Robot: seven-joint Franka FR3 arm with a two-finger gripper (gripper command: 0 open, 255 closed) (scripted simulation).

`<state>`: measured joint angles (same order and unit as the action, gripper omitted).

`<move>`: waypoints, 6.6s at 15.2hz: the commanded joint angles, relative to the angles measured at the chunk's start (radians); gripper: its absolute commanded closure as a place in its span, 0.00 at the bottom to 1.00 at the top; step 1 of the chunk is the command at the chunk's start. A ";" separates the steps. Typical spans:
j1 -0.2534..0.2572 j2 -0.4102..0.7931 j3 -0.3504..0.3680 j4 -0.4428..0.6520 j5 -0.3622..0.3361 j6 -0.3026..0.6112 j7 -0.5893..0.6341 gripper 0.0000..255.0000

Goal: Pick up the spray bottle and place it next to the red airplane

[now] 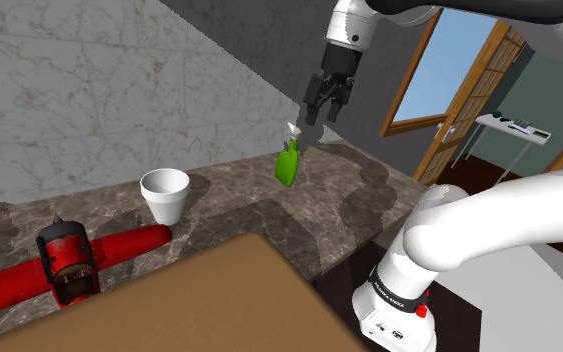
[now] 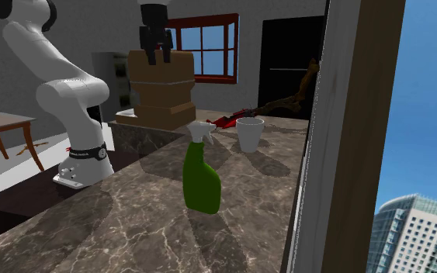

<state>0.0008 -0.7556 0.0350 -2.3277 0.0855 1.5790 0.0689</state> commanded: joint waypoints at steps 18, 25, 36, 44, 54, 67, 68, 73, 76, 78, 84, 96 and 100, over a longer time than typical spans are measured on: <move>-0.110 0.505 -0.169 0.198 -0.099 0.281 -0.146 0.00; -0.146 0.716 -0.222 0.351 -0.091 0.332 -0.199 0.00; -0.147 0.739 -0.223 0.273 -0.086 0.432 -0.202 0.00; -0.147 0.738 -0.223 0.273 -0.086 0.432 -0.202 1.00; -0.146 0.724 -0.223 0.310 -0.089 0.380 -0.200 1.00; -0.145 0.698 -0.221 0.457 -0.094 0.208 -0.196 1.00; -0.145 0.698 -0.221 0.470 -0.094 0.194 -0.196 1.00; -0.145 0.699 -0.220 0.539 -0.093 0.127 -0.196 1.00; -0.145 0.703 -0.221 0.583 -0.093 0.086 -0.196 1.00; -0.145 0.706 -0.221 0.615 -0.092 0.058 -0.197 1.00; -0.145 0.723 -0.222 0.716 -0.089 -0.026 -0.199 1.00; -0.150 0.790 -0.227 0.965 -0.076 -0.210 -0.208 1.00; -0.155 0.826 -0.230 1.069 -0.069 -0.278 -0.212 1.00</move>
<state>-0.1523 0.0621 -0.1937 -1.2849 0.0145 1.3185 -0.1418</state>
